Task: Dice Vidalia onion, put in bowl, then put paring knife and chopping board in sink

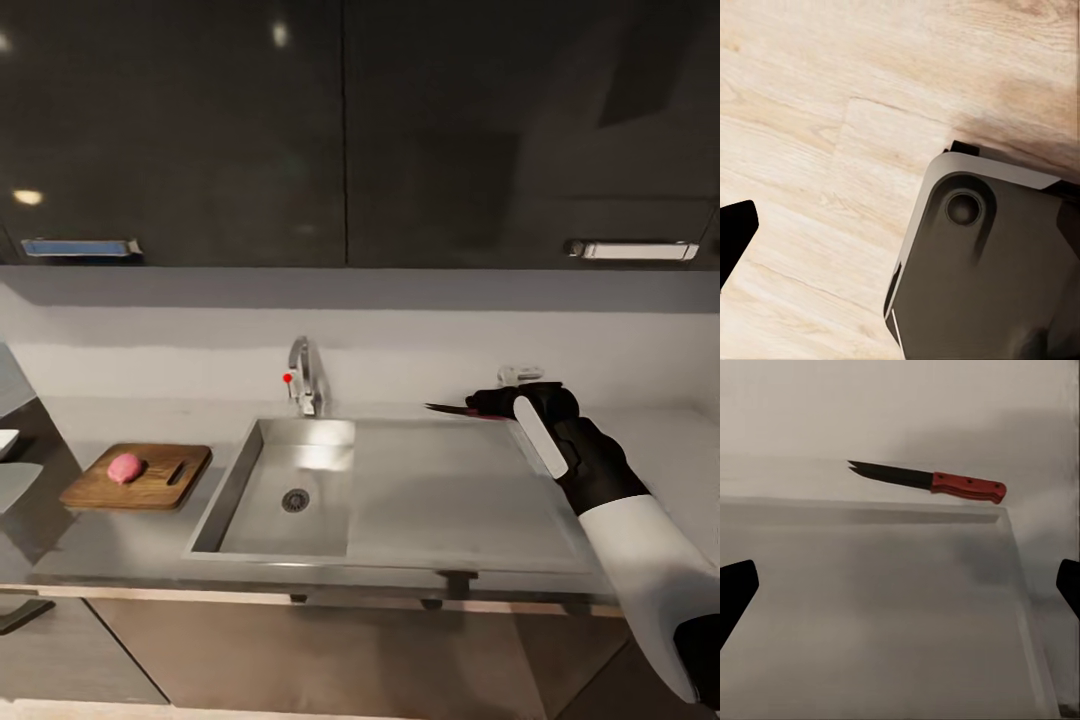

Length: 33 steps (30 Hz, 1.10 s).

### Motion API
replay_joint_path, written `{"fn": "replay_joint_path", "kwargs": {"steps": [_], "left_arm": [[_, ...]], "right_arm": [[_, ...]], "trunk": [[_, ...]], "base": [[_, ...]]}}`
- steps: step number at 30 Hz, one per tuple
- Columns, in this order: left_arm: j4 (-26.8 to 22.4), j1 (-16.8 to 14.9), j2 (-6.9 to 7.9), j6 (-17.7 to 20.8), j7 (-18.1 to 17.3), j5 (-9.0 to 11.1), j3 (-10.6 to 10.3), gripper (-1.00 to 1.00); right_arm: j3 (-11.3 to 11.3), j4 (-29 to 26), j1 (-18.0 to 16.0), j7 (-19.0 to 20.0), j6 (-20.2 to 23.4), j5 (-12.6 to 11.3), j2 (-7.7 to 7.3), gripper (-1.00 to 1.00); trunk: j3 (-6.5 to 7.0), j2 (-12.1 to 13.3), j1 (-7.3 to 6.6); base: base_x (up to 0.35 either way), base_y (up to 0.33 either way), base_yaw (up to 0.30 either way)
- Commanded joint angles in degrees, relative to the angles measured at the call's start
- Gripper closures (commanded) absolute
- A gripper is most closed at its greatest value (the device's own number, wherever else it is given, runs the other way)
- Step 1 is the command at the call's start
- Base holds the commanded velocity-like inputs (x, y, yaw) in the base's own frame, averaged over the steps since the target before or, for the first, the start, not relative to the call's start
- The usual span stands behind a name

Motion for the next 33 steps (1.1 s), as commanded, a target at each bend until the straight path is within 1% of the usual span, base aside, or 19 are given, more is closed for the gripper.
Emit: {"fn": "replay_joint_path", "kwargs": {"steps": [1, 8, 20, 25, 33], "left_arm": [[0.19, -0.08, -0.06, -0.23, 0.07, 0.11, -0.33, -1.00], [0.19, -0.08, -0.06, -0.23, 0.07, 0.11, -0.33, -1.00], [0.19, -0.08, -0.06, -0.23, 0.07, 0.11, -0.33, -1.00], [0.19, -0.08, -0.06, -0.23, 0.07, 0.11, -0.33, -1.00], [0.19, -0.08, -0.09, -0.23, 0.07, 0.11, -0.33, -1.00]], "right_arm": [[0.17, 0.07, -0.08, -0.58, 0.02, -0.56, -0.08, -1.00], [0.15, 0.33, -0.08, -0.58, -0.92, -0.60, -0.08, -1.00], [0.18, 0.60, -0.08, -0.64, -1.01, -0.55, -0.08, -1.00], [0.13, 1.12, -0.07, -0.64, -1.01, -0.47, -0.11, -1.00], [0.12, 1.20, -0.07, -0.65, -1.01, -0.38, -0.21, -1.00]], "trunk": [[-0.08, -0.13, 0.04], [0.02, -0.13, 0.04], [0.03, -0.13, 0.04], [0.03, -0.13, 0.04], [0.03, -0.13, 0.04]], "base": [[0.000, 0.000, -0.151], [0.000, 0.000, -0.043], [0.000, -0.013, -0.001], [0.069, -0.173, 0.000], [0.192, -0.241, 0.000]]}}
